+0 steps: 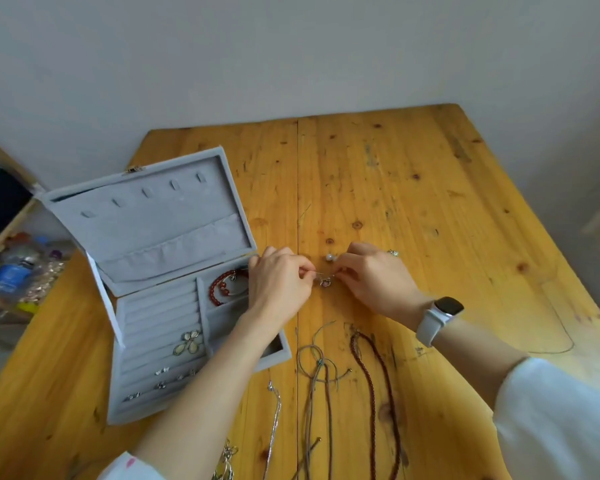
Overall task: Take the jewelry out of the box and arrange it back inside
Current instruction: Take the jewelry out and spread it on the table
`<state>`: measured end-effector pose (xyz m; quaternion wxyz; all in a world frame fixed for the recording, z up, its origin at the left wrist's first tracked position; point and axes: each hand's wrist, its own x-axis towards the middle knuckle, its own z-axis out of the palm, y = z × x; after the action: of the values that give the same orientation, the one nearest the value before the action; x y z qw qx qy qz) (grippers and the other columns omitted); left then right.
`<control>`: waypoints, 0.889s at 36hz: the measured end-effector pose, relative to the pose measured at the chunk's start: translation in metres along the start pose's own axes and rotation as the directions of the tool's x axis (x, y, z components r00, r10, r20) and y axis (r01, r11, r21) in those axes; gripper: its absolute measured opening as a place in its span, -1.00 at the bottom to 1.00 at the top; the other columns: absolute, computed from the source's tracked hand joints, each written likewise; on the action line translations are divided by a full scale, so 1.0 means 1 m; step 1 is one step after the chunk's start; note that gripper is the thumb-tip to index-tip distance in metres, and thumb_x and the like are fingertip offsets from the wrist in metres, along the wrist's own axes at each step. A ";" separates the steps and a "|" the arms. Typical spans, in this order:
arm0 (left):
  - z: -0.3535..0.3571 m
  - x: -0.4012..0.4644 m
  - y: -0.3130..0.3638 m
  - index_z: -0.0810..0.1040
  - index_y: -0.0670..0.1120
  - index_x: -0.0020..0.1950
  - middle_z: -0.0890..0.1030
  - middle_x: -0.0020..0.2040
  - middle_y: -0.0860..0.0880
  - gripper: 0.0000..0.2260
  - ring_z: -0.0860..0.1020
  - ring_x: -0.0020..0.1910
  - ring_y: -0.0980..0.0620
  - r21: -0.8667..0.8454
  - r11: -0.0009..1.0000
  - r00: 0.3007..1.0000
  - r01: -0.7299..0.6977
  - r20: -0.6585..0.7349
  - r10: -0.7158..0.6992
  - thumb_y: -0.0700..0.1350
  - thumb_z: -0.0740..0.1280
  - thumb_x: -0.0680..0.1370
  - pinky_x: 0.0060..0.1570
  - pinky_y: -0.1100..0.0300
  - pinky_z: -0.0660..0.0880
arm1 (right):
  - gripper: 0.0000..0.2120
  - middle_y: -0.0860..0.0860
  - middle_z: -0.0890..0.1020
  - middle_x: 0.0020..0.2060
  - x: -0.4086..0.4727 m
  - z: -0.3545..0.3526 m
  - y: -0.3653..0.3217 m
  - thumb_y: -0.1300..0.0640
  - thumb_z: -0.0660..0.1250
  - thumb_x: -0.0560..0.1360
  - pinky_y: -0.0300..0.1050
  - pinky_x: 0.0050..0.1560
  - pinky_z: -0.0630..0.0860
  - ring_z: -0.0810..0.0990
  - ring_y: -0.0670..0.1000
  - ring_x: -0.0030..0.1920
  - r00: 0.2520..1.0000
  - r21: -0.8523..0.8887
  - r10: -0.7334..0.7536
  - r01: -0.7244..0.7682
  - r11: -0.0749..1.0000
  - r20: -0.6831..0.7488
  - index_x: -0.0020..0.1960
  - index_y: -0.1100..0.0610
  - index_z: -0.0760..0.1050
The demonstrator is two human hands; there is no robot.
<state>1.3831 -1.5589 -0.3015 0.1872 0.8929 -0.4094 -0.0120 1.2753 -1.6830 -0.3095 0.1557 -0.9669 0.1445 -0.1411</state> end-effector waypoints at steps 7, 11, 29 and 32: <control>0.005 0.004 0.002 0.60 0.10 0.07 0.58 -0.01 0.07 -0.83 0.39 0.08 0.00 0.044 0.999 1.000 0.014 -0.018 -0.014 0.02 0.27 0.54 0.05 0.09 0.21 | -0.88 0.07 0.57 -0.16 -0.001 0.008 -0.002 0.15 0.32 0.48 -0.12 -0.30 0.35 0.52 0.13 -0.10 0.997 -0.013 0.011 -0.012 1.000 -0.072 -0.01 0.12 0.59; 0.005 0.002 0.003 0.56 0.08 0.17 0.57 0.03 0.06 -0.77 0.39 0.10 0.00 0.005 1.000 0.999 0.017 -0.039 -0.016 0.03 0.26 0.54 0.09 0.09 0.20 | -0.87 0.05 0.58 -0.15 -0.005 0.006 -0.002 0.13 0.30 0.50 -0.13 -0.27 0.40 0.53 0.11 -0.09 0.994 0.032 0.048 -0.045 0.998 -0.096 0.01 0.11 0.58; -0.047 -0.110 -0.082 0.65 -0.06 -0.10 0.63 -0.14 -0.03 -0.81 0.57 -0.11 -0.13 -0.151 0.971 0.923 0.185 -0.313 -0.225 -0.12 0.26 0.40 -0.07 0.00 0.40 | -0.80 0.08 0.58 -0.04 -0.005 0.026 -0.118 0.18 0.24 0.51 0.05 -0.02 0.50 0.53 0.13 0.03 0.992 0.282 -0.123 0.122 0.952 -0.014 0.08 0.12 0.56; -0.053 -0.125 -0.106 0.65 -0.05 -0.07 0.61 -0.11 -0.03 -0.85 0.54 -0.04 -0.12 -0.125 0.952 0.897 0.279 -0.320 -0.305 -0.17 0.32 0.43 -0.04 0.02 0.35 | -0.77 0.10 0.56 -0.03 0.001 0.037 -0.142 0.16 0.24 0.52 0.05 0.00 0.48 0.46 0.14 0.06 0.986 0.254 -0.165 0.157 0.954 0.011 0.13 0.11 0.56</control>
<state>1.3864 -1.3870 -0.3049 0.2842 0.9252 -0.2321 0.0967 1.3215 -1.5449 -0.2947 0.2679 -0.9499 0.0435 -0.1551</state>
